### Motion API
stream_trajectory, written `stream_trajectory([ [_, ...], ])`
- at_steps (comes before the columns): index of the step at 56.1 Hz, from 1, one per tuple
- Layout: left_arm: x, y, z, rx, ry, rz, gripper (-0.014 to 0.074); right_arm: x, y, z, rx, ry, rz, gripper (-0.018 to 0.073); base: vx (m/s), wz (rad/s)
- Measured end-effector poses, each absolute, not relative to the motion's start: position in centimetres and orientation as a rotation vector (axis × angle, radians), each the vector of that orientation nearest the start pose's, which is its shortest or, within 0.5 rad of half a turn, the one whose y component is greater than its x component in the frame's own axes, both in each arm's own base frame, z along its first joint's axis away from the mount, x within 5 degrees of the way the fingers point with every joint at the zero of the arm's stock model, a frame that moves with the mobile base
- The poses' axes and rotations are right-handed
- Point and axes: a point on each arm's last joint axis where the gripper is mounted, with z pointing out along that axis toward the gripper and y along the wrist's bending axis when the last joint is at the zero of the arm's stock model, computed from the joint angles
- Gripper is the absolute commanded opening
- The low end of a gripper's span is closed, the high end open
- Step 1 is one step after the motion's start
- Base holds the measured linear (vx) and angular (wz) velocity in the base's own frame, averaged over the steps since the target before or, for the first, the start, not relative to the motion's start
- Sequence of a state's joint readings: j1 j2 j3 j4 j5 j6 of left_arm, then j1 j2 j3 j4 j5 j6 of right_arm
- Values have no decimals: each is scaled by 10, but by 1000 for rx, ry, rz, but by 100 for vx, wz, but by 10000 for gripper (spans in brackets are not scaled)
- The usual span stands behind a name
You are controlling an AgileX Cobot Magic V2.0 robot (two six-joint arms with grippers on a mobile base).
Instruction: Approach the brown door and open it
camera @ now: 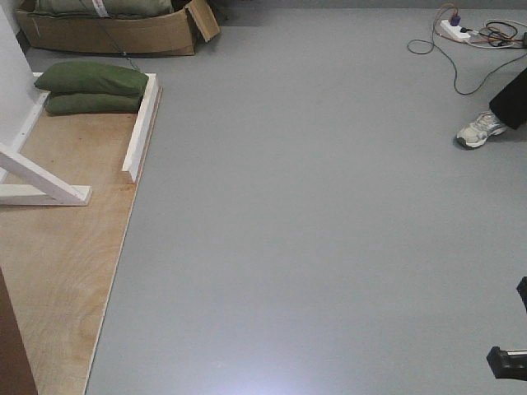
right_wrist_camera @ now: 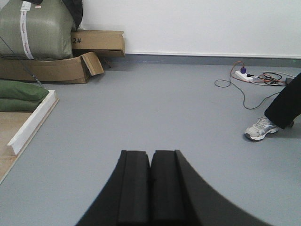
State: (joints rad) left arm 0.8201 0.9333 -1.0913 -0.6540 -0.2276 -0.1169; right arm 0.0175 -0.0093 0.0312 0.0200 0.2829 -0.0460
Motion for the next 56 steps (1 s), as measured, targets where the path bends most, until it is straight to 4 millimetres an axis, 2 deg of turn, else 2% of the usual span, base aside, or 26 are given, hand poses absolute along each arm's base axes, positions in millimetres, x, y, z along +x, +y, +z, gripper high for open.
stream_trajectory([
  [6,87,151,502,-1007,273,58,-3,55,1,178,-44,1788,-2,0,0,0],
  [13,58,162,486,-1236,-203,-18,-3,55,1,178,-44,1788,-2,0,0,0],
  [17,54,168,470,-1377,-376,-59,-3,55,1,178,-44,1788,-2,0,0,0],
  [21,59,175,457,-1486,-459,-100,-3,55,1,178,-44,1788,-2,0,0,0],
  [27,72,187,449,-1554,-466,-126,-3,55,1,178,-44,1788,-2,0,0,0],
  [35,88,198,461,-1512,-370,-162,-3,55,1,178,-44,1788,-2,0,0,0],
  [45,115,207,487,-1355,-75,-181,-3,55,1,178,-44,1788,-2,0,0,0],
  [56,141,204,496,-1218,279,-163,-3,55,1,178,-44,1788,-2,0,0,0],
])
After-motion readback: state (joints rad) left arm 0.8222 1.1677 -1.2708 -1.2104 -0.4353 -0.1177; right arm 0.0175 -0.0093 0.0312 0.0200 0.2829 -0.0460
